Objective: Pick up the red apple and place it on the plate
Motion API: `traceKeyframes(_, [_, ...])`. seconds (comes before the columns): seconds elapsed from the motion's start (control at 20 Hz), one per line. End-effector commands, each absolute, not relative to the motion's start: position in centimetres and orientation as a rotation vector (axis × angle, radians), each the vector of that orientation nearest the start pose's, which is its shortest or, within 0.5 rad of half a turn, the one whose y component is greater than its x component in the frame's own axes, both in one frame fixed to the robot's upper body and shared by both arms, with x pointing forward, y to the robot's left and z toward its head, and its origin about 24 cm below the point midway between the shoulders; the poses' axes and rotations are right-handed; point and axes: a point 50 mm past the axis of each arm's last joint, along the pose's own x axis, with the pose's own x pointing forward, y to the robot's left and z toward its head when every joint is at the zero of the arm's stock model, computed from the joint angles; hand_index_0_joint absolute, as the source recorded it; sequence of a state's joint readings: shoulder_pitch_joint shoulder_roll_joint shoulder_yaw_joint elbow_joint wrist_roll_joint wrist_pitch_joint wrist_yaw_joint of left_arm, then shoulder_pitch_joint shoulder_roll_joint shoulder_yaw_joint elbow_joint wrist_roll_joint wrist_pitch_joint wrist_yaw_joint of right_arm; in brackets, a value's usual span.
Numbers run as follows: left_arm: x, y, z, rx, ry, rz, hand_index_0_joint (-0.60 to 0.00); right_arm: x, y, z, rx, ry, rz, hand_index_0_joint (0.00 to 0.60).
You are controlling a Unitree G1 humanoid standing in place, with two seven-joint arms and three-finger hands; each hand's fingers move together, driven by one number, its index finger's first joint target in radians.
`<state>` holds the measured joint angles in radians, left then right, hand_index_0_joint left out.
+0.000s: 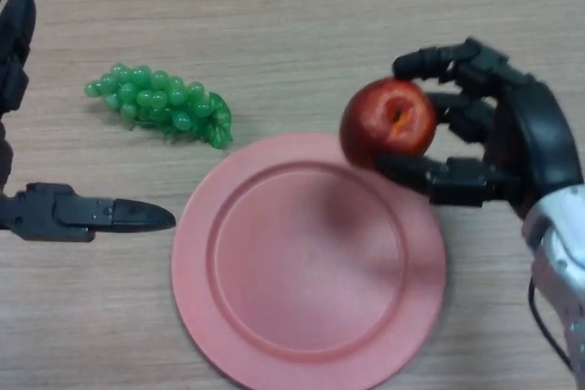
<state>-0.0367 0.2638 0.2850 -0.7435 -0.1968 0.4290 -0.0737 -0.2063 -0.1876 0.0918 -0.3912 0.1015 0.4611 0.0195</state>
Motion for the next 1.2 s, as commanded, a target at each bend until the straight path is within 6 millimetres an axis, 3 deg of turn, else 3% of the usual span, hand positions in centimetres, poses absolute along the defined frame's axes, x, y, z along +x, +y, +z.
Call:
traceKeyframes(0.05, [20.5,21.6,22.0,0.247,-0.594,0.094,0.0,25.5,-12.9,16.7,-0.15,-0.346,0.169,0.6])
traceKeyframes(0.25, [20.4,21.1,21.6,0.218,-0.593,0.054,0.0,23.6,-10.1,14.7,-0.231,-0.393,0.239,0.6])
traceKeyframes(0.65, [19.6,19.9,21.0,0.232,-0.606,0.019,0.0,22.8,-7.7,11.0,-0.328,-0.292,0.329,0.6])
traceKeyframes(0.75, [19.5,19.9,20.9,0.232,-0.611,0.019,0.0,22.7,-7.5,10.9,-0.342,-0.287,0.339,0.401])
traceKeyframes(0.9, [19.0,19.7,20.9,0.22,-0.633,0.022,0.0,22.7,-6.9,10.5,-0.379,-0.277,0.334,0.001])
traceKeyframes(1.1, [18.9,19.6,21.1,0.218,-0.627,0.005,0.0,22.6,-6.6,11.6,-0.325,-0.33,0.333,0.0])
traceKeyframes(1.2, [18.9,19.7,21.0,0.222,-0.629,0.008,0.0,22.2,-6.8,13.2,-0.274,-0.393,0.346,0.0])
